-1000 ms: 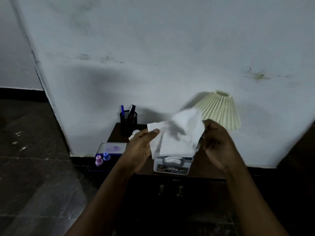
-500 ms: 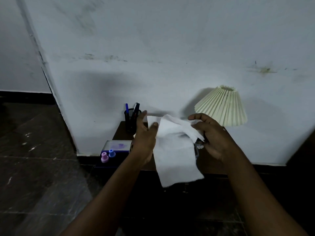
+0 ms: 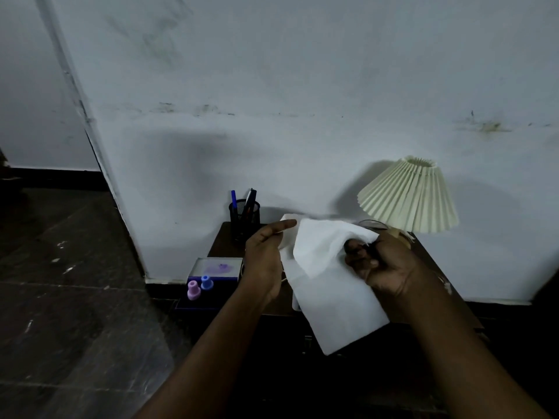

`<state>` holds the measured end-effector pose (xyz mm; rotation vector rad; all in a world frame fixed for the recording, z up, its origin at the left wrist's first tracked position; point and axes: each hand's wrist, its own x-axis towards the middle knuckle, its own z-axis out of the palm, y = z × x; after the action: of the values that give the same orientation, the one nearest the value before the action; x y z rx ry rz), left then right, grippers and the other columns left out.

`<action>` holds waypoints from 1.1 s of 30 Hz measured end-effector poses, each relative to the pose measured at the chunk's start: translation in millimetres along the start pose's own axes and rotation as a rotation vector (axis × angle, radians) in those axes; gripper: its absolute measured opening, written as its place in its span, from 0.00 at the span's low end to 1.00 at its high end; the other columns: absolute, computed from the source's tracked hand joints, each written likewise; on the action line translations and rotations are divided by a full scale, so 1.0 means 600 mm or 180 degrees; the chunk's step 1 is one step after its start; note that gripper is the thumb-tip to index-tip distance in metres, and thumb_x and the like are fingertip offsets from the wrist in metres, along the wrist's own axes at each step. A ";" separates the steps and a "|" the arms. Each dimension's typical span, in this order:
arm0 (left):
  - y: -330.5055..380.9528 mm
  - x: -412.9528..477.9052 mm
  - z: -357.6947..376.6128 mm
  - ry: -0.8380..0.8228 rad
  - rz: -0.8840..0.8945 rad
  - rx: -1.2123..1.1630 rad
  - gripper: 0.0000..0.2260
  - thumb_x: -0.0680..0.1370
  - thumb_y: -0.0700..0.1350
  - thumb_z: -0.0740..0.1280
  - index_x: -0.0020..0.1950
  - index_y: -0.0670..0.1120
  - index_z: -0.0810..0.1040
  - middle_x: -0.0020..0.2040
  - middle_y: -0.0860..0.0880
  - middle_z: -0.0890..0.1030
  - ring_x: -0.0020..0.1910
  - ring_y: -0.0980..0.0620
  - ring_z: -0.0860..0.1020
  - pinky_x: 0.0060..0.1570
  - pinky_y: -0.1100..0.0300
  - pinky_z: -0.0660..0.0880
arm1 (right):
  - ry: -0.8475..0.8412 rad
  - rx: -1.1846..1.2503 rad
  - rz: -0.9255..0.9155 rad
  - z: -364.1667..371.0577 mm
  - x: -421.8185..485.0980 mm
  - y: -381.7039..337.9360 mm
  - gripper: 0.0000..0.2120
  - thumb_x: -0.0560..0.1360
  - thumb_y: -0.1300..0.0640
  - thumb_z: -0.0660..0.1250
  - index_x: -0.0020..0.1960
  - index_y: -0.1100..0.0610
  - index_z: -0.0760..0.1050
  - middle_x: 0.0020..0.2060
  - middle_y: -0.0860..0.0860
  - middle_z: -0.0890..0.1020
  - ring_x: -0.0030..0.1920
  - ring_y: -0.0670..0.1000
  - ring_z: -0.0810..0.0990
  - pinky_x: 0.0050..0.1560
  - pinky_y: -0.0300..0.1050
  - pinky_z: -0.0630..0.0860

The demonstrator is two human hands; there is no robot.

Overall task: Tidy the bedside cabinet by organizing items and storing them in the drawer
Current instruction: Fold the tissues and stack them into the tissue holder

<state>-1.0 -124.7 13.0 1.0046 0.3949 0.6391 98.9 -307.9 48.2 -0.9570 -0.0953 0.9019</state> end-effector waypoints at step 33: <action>-0.019 -0.035 0.003 -0.1379 0.1459 0.2699 0.41 0.76 0.29 0.64 0.77 0.67 0.61 0.54 0.66 0.85 0.60 0.66 0.80 0.68 0.51 0.76 | 0.0777 -0.0925 -0.1217 -0.178 -0.087 -0.095 0.26 0.73 0.51 0.75 0.69 0.60 0.79 0.63 0.60 0.84 0.62 0.64 0.83 0.53 0.62 0.83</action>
<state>-12.2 -144.3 4.2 2.0368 0.0254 0.6421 148.0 -430.4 42.1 -1.2611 -0.1976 0.4202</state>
